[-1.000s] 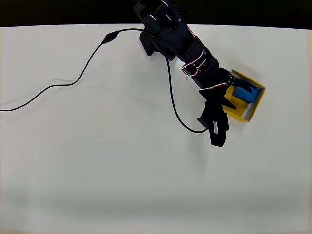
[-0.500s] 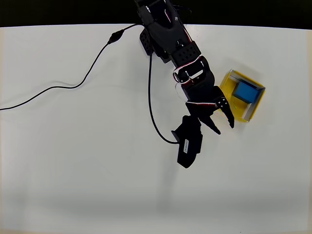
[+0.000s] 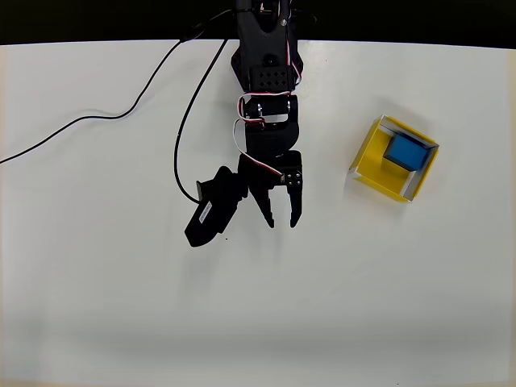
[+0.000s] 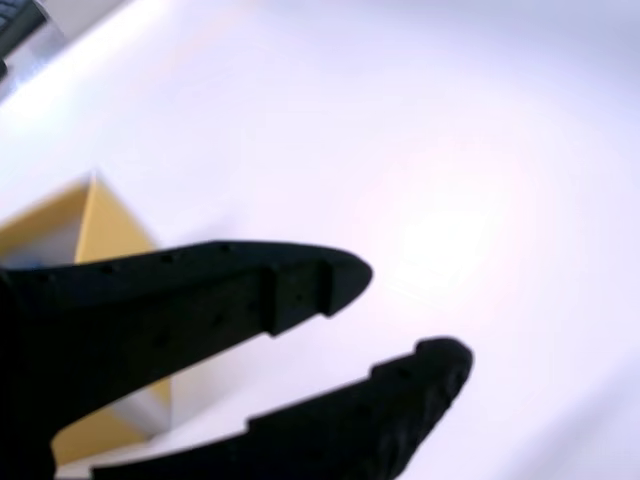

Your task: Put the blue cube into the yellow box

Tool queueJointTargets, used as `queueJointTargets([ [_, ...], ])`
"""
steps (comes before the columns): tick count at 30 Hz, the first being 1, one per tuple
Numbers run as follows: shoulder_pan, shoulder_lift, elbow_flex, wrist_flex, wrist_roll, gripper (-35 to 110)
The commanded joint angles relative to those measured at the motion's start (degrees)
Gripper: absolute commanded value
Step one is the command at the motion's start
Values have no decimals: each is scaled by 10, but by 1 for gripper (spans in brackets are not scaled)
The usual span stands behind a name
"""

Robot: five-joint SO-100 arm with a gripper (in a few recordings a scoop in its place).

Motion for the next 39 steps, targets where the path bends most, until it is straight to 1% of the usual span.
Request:
queueJointTargets([
  [1, 24, 74, 23, 21, -18, 14],
  [4, 41, 110, 62, 40, -22, 14],
  [9, 56, 204, 136, 105, -33, 14],
  [12, 62, 285, 183, 172, -40, 13],
  [15, 64, 324, 183, 258, -33, 14],
  [24, 64, 367, 183, 421, -35, 13],
  [27, 71, 371, 183, 444, -1, 14],
  [30, 82, 372, 183, 469, 7, 13],
  [32, 88, 372, 183, 466, 25, 10],
  [34, 90, 372, 183, 478, 4, 6],
  [37, 101, 372, 183, 479, 9, 0],
  [39, 113, 372, 183, 483, 13, 0],
])
